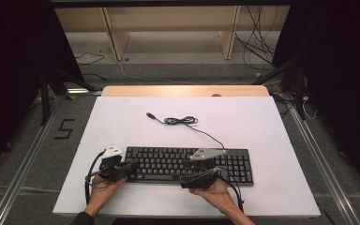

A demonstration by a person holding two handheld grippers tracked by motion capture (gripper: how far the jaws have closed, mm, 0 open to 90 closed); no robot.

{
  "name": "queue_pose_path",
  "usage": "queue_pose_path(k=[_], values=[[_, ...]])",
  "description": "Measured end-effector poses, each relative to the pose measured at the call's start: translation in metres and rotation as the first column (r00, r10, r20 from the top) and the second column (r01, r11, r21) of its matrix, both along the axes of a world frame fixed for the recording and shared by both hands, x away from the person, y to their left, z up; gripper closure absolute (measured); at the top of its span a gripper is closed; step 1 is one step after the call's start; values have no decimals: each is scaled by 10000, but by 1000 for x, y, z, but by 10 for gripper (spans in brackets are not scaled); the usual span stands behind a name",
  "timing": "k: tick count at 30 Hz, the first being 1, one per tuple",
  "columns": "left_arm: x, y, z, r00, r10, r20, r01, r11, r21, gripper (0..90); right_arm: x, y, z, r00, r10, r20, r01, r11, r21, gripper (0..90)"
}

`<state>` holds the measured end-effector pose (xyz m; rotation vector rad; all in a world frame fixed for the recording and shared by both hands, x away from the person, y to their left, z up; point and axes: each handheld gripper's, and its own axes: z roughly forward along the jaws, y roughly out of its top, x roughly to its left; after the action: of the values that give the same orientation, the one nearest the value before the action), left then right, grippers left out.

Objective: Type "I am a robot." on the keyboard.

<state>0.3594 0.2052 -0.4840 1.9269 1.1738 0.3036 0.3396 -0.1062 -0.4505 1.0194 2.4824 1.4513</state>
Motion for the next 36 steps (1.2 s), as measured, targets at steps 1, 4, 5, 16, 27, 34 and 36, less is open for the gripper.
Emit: queue_pose_path(k=[1, 4, 5, 16, 27, 34, 36], values=[[0, 0, -1, 10000, -37, -53, 37, 10000, 61, 889, 0, 0, 0, 10000, 11, -4, -11, 10000, 1, 351], [1, 1, -2, 9999, -63, -140, 63, 10000, 6, 890, 0, 0, 0, 10000, 21, 6, -21, 10000, -3, 351], [2, 1, -3, 9999, -57, -126, 57, 10000, 2, 890, -1, 0, 0, 10000, 10, 12, -10, 10000, 11, 351], [0, 1, 2, 10000, -22, 13, 22, 9999, -155, 839, 0, -1, 1, 10000, -72, 61, 71, 10000, 68, 349], [-11, 3, 12, 9987, -145, 489, 174, 9980, -601, 641, 1, -2, 1, 9997, -183, 147, 182, 9998, 104, 349], [-18, 1, 15, 9971, -464, 606, 516, 9949, -866, 521, 4, 0, 0, 9997, -175, 175, 174, 9998, 75, 356], [-20, 1, 15, 9962, -546, 672, 607, 9939, -924, 459, 5, 1, 0, 9997, -196, 164, 196, 9998, 59, 364]])
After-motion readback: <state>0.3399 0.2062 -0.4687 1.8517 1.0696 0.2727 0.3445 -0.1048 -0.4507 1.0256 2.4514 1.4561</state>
